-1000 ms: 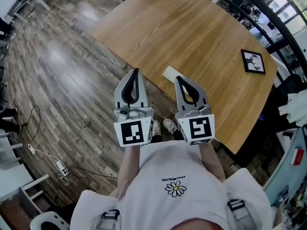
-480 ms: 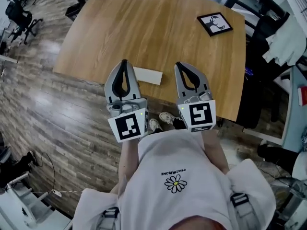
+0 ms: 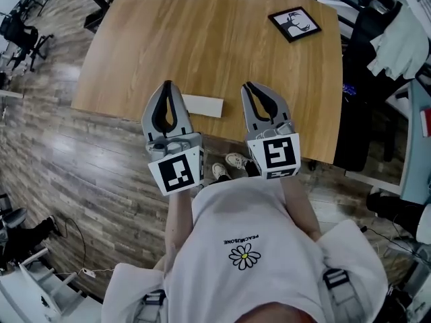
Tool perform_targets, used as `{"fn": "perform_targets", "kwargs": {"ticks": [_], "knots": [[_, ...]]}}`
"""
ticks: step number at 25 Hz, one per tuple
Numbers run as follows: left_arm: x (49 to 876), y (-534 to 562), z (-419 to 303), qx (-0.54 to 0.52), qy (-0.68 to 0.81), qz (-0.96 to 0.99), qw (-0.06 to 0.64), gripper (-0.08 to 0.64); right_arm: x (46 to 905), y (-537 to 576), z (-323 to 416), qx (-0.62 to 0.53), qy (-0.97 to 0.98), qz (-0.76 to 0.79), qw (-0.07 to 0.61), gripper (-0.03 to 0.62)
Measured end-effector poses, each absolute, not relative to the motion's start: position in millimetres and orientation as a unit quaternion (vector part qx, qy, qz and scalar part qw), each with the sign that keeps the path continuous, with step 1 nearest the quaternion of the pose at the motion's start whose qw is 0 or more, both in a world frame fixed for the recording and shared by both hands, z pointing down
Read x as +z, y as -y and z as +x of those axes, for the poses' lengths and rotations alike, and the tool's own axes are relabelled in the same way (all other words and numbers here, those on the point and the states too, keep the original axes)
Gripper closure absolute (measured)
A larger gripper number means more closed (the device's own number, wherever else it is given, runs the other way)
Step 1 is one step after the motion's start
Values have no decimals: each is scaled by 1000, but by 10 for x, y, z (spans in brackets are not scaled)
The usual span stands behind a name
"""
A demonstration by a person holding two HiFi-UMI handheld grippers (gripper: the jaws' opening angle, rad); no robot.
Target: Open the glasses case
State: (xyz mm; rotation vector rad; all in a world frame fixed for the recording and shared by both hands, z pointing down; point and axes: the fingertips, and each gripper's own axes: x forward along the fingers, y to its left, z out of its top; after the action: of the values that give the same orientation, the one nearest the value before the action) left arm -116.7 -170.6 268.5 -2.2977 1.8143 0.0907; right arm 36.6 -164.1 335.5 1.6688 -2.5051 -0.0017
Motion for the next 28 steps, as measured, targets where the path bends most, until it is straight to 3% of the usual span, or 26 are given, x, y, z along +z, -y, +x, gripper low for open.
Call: {"fn": "perform_targets", "kwargs": {"ticks": [9, 15, 24, 28], "knots": [[2883, 1757, -1243, 9, -620, -781, 79, 543, 4010, 1628, 165, 63, 851, 507, 122, 507], [3046, 1741, -1216, -3, -616, -785, 61, 543, 4671, 1500, -52, 81, 861, 450, 223, 431], [3258, 1722, -1266, -28, -624, -780, 39, 543, 5705, 1342, -328, 69, 850, 358, 381, 419], [3287, 1683, -1309, -32, -629, -775, 40, 543, 5861, 1357, -326, 79, 839, 354, 407, 423]]}}
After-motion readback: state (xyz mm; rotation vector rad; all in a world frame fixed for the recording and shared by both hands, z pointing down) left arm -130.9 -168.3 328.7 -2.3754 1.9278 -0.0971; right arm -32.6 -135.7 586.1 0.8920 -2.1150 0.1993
